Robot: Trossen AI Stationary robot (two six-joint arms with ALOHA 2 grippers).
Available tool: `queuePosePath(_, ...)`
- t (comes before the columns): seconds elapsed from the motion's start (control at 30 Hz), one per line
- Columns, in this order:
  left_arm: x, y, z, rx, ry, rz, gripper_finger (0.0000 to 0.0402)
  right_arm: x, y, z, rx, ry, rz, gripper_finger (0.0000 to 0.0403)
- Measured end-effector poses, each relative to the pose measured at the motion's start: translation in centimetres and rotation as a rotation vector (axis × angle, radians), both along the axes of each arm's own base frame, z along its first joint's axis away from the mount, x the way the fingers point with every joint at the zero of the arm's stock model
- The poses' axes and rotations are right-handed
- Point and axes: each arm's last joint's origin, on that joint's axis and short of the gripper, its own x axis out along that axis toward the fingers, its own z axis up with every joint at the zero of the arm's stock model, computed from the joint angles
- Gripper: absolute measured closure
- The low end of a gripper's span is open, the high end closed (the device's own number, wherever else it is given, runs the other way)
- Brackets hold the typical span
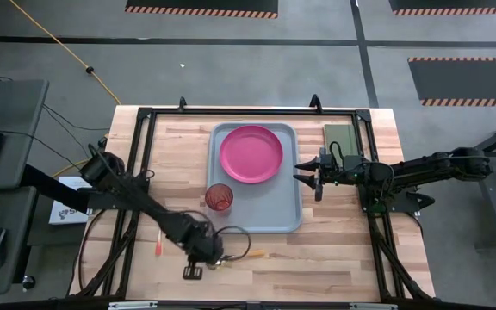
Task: Pick and place plate/cup/fork/spoon on tray
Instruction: Put the yellow spoon on the gray serving tray to the right of the orange cup
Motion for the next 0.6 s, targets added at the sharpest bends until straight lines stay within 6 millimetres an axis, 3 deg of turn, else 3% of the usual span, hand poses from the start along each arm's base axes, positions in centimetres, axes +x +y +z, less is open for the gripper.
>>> queuePosePath(0.2, -1.5, -1.7, -1.6, 0.048, 0.032, 0.014, 0.0401, 0.0, 0.0, 0.0, -0.002, -0.002, -0.010, 0.0230)
queuePosePath(0.4, -0.1, -1.9, -3.8, 0.072, -0.022, 0.019, 0.0401, 0.0, 0.0, 0.0, -0.003, -0.003, -0.016, 0.0230)
queuePosePath(0.6, 0.6, -2.1, -4.0, 0.068, -0.052, -0.004, 0.0401, 0.0, 0.0, 0.0, -0.003, 0.003, -0.016, 0.0230)
